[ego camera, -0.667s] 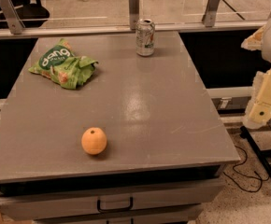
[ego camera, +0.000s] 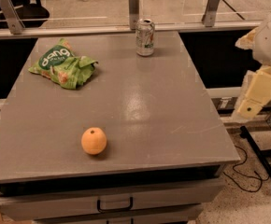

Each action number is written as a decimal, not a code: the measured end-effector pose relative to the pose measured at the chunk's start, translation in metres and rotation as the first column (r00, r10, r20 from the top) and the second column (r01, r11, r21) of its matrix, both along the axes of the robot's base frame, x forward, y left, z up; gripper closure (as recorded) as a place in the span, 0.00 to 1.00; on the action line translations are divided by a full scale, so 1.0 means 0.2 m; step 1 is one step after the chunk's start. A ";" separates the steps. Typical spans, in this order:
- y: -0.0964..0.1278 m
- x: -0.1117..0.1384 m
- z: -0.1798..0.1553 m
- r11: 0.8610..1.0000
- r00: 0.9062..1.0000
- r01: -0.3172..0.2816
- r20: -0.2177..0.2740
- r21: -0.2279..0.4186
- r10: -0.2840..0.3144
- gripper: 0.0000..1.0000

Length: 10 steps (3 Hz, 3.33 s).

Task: Move 7up can near orange

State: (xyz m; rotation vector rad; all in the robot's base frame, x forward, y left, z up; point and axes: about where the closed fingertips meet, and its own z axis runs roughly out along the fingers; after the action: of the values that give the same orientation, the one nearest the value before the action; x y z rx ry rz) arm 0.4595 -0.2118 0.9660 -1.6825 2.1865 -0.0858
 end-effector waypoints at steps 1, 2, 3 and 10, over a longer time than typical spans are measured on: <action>0.07 0.31 -0.06 0.997 0.995 -0.002 0.104 0.082 -0.006 0.00; 0.20 0.66 -0.01 0.987 0.973 -0.020 0.228 0.158 -0.017 0.00; 0.20 0.65 -0.01 0.986 0.973 -0.020 0.228 0.164 -0.019 0.00; 0.78 1.83 -0.38 0.651 0.962 -0.006 0.183 0.759 -0.205 0.18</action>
Offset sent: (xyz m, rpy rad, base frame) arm 0.2130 0.0718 0.0116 0.2523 -0.3683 0.0111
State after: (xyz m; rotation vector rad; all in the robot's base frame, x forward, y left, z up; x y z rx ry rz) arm 0.8261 -0.0549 0.8908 -0.9919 1.7329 0.4998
